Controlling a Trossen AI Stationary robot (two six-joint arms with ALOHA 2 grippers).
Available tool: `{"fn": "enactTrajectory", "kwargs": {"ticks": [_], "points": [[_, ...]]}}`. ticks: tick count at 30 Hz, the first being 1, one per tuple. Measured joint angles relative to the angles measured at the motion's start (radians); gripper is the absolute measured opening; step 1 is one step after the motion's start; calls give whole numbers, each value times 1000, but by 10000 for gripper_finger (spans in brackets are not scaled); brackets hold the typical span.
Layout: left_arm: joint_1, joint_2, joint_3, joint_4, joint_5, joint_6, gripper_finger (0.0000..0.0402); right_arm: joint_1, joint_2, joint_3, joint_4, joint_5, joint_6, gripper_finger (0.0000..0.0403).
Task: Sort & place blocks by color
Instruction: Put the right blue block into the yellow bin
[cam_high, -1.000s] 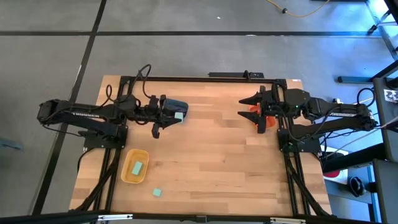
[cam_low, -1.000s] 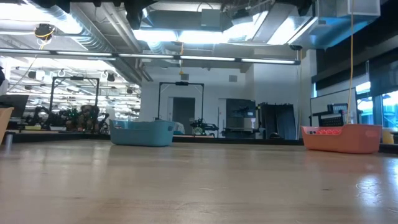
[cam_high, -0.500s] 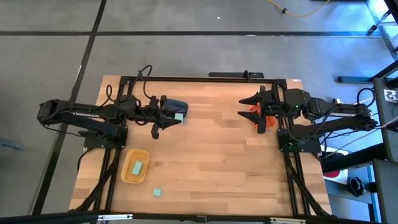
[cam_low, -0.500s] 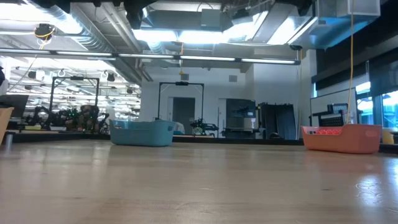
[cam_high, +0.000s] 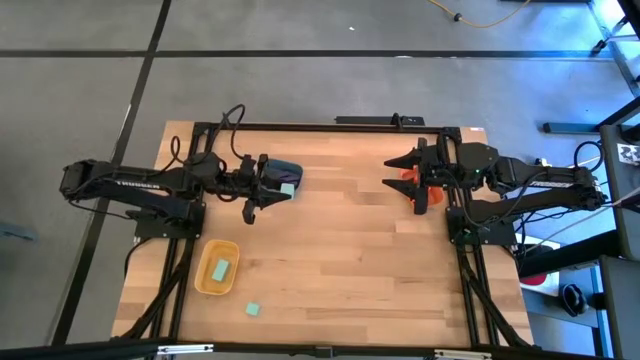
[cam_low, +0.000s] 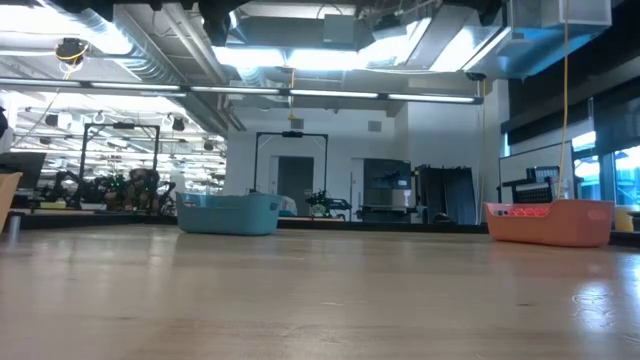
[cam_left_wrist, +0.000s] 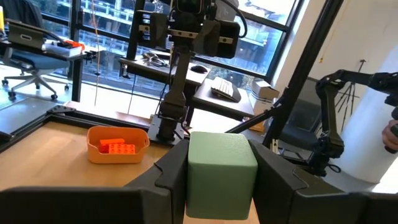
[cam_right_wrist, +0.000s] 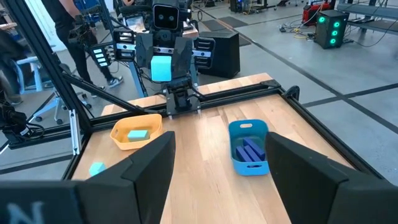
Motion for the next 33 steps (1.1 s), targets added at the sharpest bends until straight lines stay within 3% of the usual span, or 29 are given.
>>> {"fn": "enactTrajectory", "kwargs": {"ticks": [33], "points": [[0, 0, 1, -1, 30, -2, 124, 0, 0, 0, 1, 0, 1, 250]]}}
